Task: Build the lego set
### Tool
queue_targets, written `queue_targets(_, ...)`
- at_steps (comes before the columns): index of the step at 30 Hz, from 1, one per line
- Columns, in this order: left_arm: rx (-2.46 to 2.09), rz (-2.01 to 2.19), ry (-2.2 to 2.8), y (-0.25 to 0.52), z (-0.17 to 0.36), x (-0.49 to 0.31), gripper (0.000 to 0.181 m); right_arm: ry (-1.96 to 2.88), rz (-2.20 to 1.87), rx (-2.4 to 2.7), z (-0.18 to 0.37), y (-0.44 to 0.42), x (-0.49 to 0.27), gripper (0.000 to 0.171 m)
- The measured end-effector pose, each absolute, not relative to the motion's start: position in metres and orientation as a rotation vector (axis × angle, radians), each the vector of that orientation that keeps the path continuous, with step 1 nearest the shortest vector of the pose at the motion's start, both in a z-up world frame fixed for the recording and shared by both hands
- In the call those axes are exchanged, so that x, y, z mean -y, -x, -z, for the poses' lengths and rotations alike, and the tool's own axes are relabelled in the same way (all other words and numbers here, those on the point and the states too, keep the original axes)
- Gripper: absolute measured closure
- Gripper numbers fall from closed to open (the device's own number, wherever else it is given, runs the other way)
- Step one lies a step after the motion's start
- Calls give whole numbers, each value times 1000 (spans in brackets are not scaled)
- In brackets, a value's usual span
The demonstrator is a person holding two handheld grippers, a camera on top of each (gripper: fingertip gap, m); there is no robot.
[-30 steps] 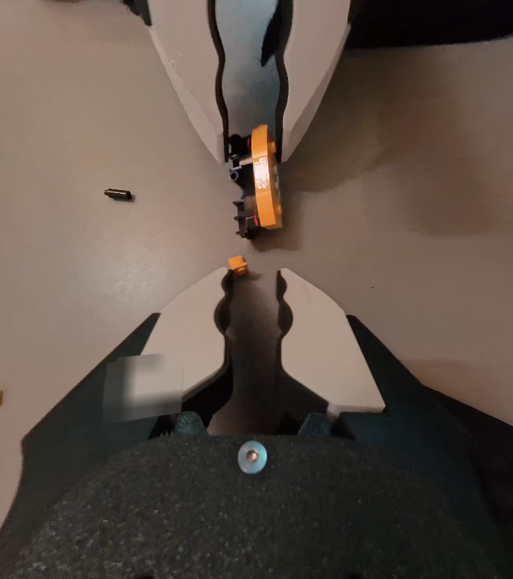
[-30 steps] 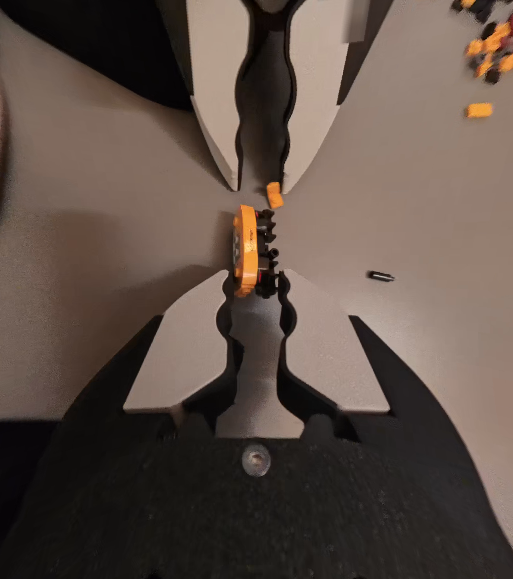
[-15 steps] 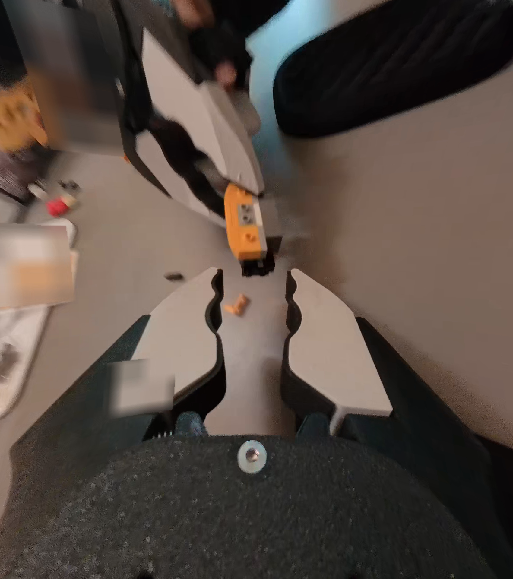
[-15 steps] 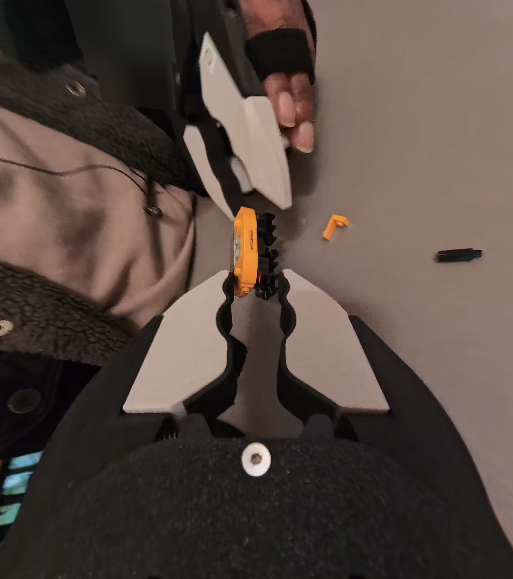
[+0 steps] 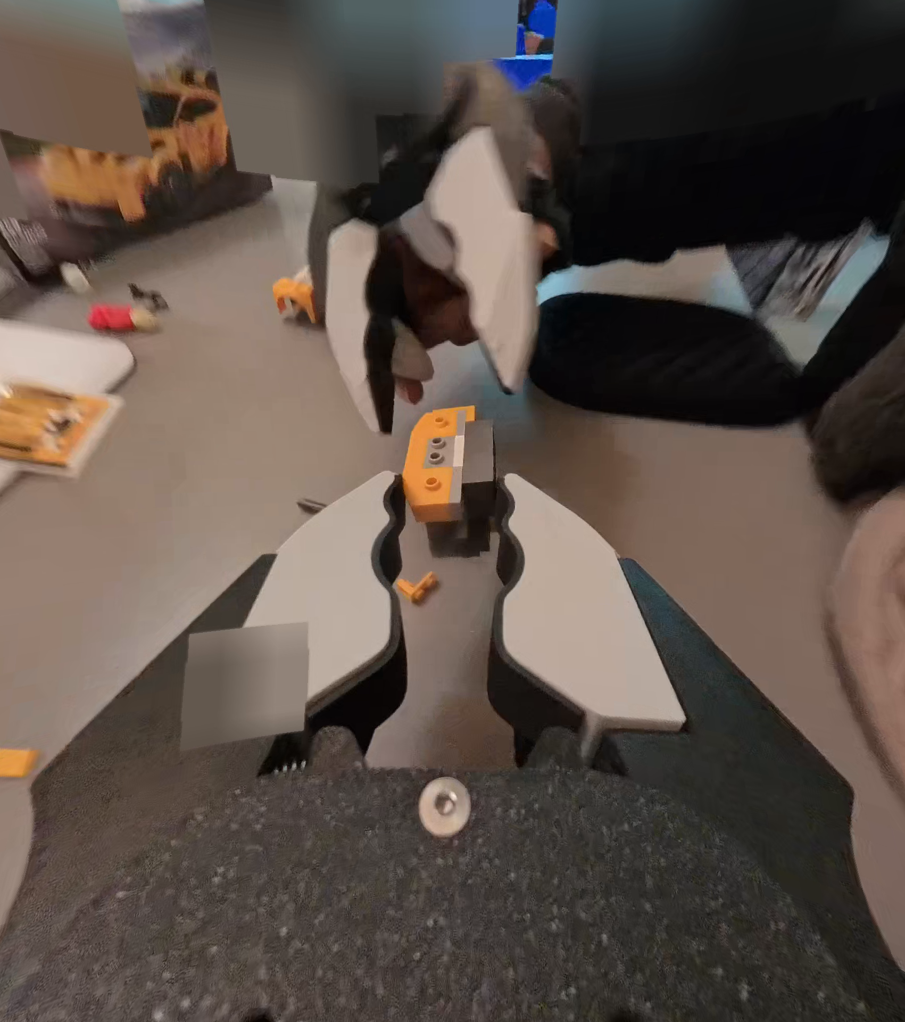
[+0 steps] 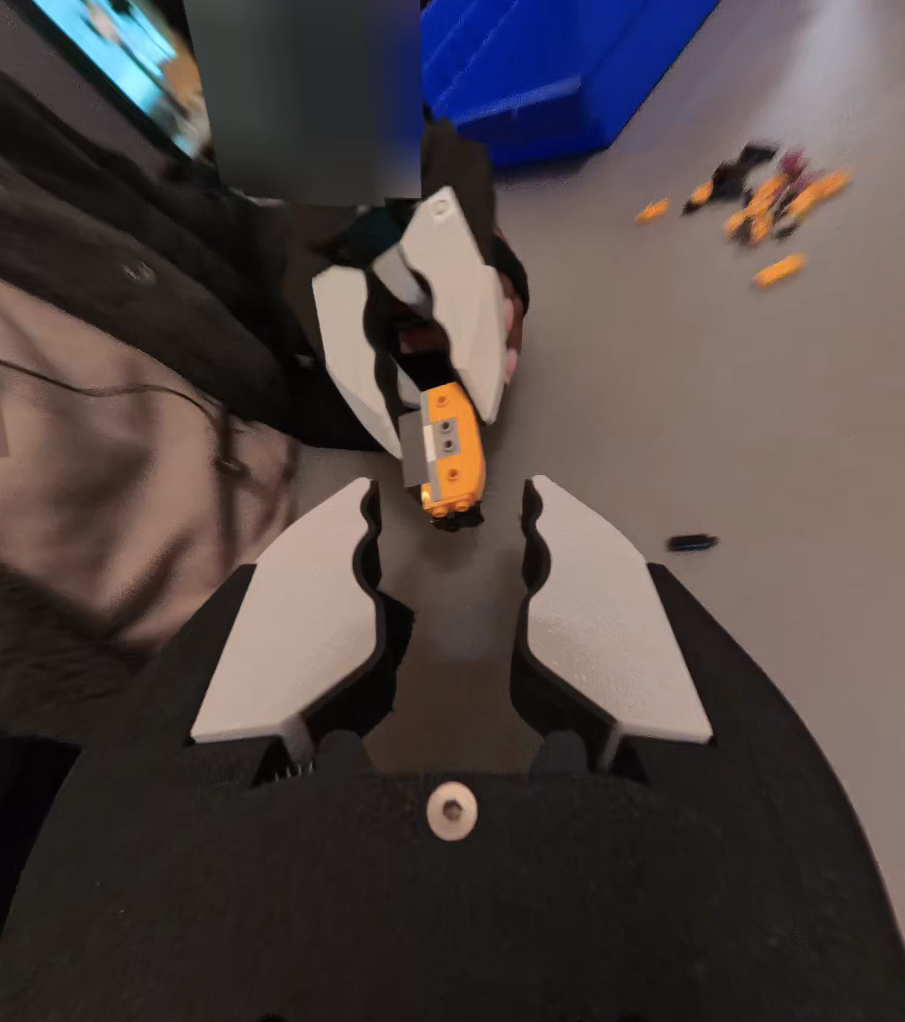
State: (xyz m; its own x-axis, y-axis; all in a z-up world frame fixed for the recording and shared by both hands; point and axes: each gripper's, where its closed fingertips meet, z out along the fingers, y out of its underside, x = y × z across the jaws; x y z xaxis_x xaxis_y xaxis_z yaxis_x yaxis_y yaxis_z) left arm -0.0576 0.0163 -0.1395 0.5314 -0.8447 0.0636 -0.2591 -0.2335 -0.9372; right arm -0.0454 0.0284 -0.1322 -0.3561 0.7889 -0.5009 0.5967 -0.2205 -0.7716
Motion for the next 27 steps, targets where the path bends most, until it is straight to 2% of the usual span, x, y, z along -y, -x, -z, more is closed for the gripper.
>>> queue_targets(7,-493,1358,2015,58,141,-34,151,1098,-599,1945,143,53,-34,118)
queue_targets(9,-424,1454,2032,55,141,-39,151,1046,-471,1930,148,57,-39,129)
queue_targets(10,-405,1474,2044,53,142,-41,151,1027,-430,1914,149,57,-43,144)
queue_targets(14,-418,1438,2043,53,147,-46,149,1115,-554,1932,155,55,-47,144)
queue_targets(17,-490,1289,2047,65,151,-49,139,1258,-665,2008,170,46,-53,144)
queue_targets(21,-786,910,2093,76,174,-41,147,1398,-860,2094,187,39,-46,144)
queue_targets(27,-1161,570,2098,73,210,-27,152,1477,-875,2172,204,39,-43,144)
